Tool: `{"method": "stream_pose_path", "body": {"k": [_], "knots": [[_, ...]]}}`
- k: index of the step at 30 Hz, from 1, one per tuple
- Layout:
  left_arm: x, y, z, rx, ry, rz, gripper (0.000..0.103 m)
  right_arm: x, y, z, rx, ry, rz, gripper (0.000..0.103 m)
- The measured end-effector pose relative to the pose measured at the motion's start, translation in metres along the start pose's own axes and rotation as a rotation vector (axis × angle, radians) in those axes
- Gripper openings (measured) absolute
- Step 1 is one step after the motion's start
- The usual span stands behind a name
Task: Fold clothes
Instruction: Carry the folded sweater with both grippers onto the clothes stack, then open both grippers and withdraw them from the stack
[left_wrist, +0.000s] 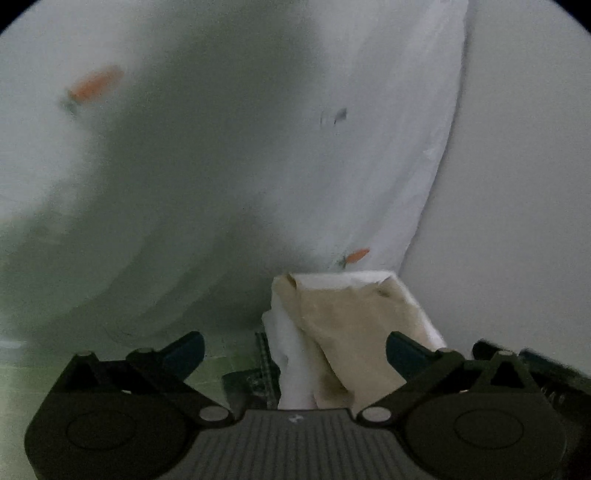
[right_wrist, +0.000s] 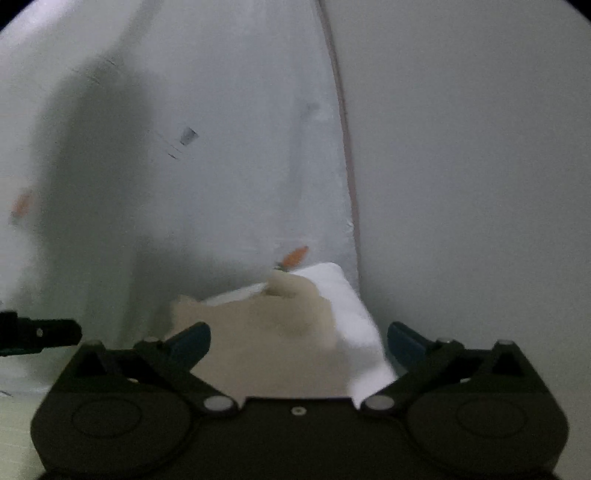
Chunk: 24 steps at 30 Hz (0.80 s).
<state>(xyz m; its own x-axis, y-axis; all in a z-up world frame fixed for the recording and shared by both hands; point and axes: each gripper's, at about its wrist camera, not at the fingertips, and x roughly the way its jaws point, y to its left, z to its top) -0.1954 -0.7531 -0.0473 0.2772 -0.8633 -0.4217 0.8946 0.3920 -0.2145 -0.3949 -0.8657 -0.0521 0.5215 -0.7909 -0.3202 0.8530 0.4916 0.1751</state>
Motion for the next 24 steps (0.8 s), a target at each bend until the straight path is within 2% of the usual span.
{"method": "stream_pose_path", "body": {"k": [3, 5, 8, 12, 15, 24], "knots": [[-0.059, -0.004, -0.007, 0.007, -0.066, 0.059, 0.103, -0.054, 0.023, -0.014, 0.069, -0.005, -0.001, 0.103], [-0.093, -0.005, -0.016, 0.018, -0.087, 0.09, 0.103, -0.085, 0.041, -0.025, 0.068, 0.01, 0.014, 0.103], [-0.127, -0.001, -0.032, 0.059, -0.052, 0.076, 0.103, -0.133, 0.066, -0.042, 0.046, 0.048, 0.035, 0.103], [-0.178, 0.01, -0.059, 0.098, 0.003, 0.057, 0.103, -0.19, 0.087, -0.068, 0.037, 0.067, -0.004, 0.103], [-0.206, 0.016, -0.077, 0.14, 0.047, 0.043, 0.103, -0.222, 0.096, -0.084, 0.039, 0.082, -0.046, 0.103], [-0.282, 0.045, -0.114, 0.196, 0.093, -0.021, 0.103, -0.304, 0.129, -0.132, 0.056, 0.115, -0.147, 0.103]]}}
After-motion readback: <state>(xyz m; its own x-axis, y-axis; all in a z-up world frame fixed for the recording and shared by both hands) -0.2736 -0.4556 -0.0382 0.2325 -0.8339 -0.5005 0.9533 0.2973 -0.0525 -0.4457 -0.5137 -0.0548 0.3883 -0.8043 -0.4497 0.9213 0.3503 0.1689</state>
